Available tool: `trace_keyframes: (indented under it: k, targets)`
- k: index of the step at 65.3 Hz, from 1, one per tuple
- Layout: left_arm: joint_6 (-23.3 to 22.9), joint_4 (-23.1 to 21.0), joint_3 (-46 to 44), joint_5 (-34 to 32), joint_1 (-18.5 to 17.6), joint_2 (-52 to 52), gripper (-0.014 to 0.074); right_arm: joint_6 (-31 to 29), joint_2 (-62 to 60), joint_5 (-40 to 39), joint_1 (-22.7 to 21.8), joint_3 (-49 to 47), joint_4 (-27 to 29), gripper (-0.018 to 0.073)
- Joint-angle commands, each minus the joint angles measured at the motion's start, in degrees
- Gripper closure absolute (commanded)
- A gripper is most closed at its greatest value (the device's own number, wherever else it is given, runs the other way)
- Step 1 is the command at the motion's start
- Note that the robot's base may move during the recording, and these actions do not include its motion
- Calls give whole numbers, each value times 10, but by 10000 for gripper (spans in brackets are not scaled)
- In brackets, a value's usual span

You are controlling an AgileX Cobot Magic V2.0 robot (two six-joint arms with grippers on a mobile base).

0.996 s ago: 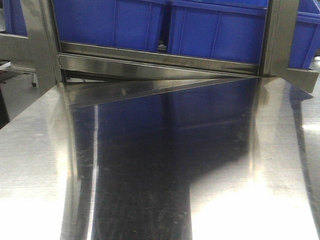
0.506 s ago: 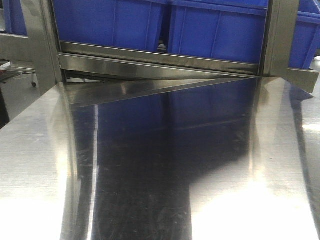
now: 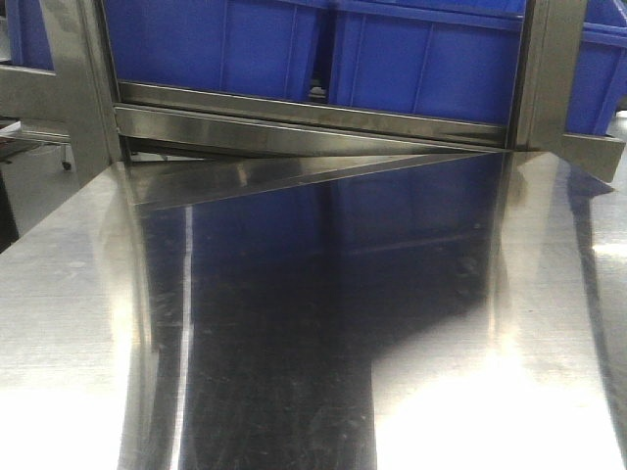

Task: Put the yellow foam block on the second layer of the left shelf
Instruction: 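Back the base away from the table holding the cube in the right gripper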

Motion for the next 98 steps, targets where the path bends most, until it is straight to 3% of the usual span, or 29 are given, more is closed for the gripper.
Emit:
trace_keyframes:
  k: [1, 98]
  targets:
    - [-2, -1, 15, -50, -1, 5, 460, -5, 8, -46, -2, -15, -13, 302]
    - [-2, -1, 15, -50, -1, 5, 460, -5, 8, -45, -2, -15, -13, 302]
